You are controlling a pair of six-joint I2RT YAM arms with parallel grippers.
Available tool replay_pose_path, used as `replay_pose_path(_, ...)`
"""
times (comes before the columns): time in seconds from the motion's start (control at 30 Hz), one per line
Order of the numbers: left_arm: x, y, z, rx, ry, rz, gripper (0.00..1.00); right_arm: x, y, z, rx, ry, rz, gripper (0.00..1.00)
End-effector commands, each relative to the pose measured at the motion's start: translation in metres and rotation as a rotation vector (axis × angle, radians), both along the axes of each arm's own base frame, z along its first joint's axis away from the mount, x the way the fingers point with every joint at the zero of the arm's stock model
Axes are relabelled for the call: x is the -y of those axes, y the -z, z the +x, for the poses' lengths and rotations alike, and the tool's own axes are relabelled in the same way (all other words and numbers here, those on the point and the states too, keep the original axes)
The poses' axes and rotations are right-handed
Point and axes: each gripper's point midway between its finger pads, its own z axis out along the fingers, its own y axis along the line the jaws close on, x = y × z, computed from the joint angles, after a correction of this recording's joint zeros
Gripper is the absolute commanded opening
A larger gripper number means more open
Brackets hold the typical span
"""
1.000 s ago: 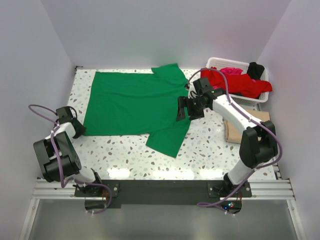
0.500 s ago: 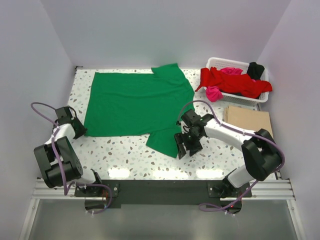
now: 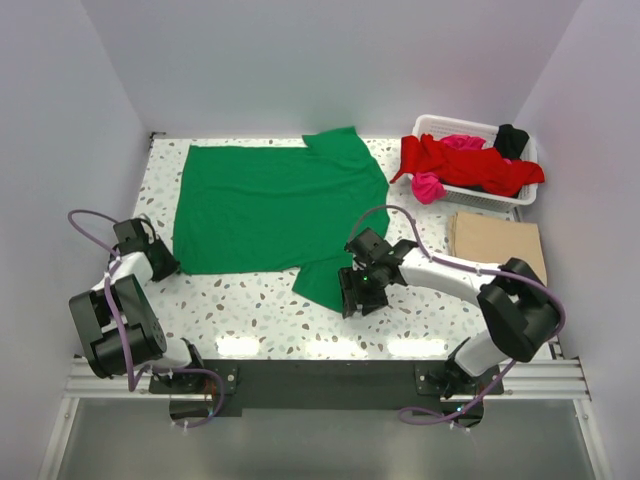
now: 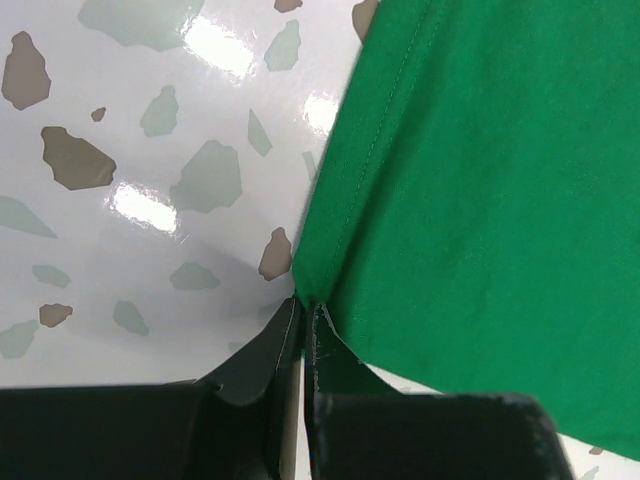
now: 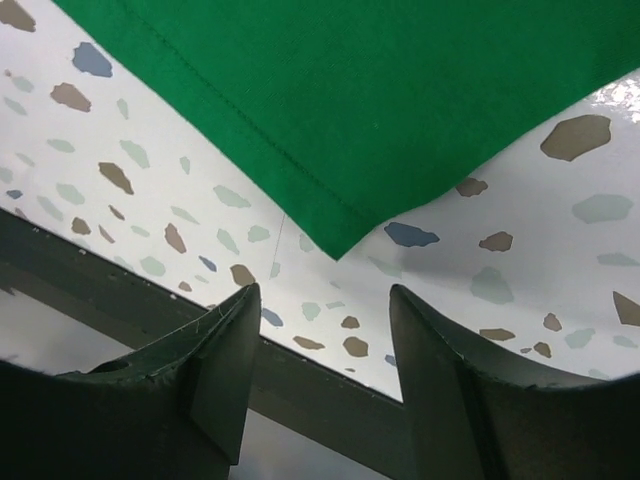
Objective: Fold and stack the t-shirts
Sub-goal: Flatten the tshirt out
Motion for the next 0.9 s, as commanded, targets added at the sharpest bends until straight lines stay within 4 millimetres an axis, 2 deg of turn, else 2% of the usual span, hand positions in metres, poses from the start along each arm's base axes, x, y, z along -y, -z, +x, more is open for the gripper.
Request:
replay_pose_path(0.0, -0.004, -0.007, 0.009, 0.056, 0.008, 0.013, 0.00, -0.015, 0.000, 0.014, 0.049, 0.060, -0.015, 0.57)
replay_pose_path(0.17, -0.003, -0.008, 0.009, 0.061, 0.012, 0.011, 0.00, -0.007, 0.008, 0.018, 0.068, 0.121, -0.104, 0.51)
replay_pose_path(0.33, -0.002, -0.008, 0.009, 0.060, 0.012, 0.008, 0.00, -0.009, 0.014, 0.018, 0.078, 0.138, -0.100, 0.46)
replay_pose_path(0.7, -0.001, -0.008, 0.008, 0.055, 0.009, -0.001, 0.00, -0.013, 0.028, 0.012, 0.052, 0.126, -0.099, 0.27)
replay_pose_path(0.73, -0.001, -0.008, 0.009, 0.055, 0.010, -0.001, 0.00, -0.014, 0.028, 0.012, 0.048, 0.124, -0.094, 0.25)
replay_pose_path(0.87, -0.002, -0.009, 0.008, 0.054, 0.003, 0.001, 0.00, -0.013, 0.028, 0.008, 0.040, 0.117, -0.084, 0.06)
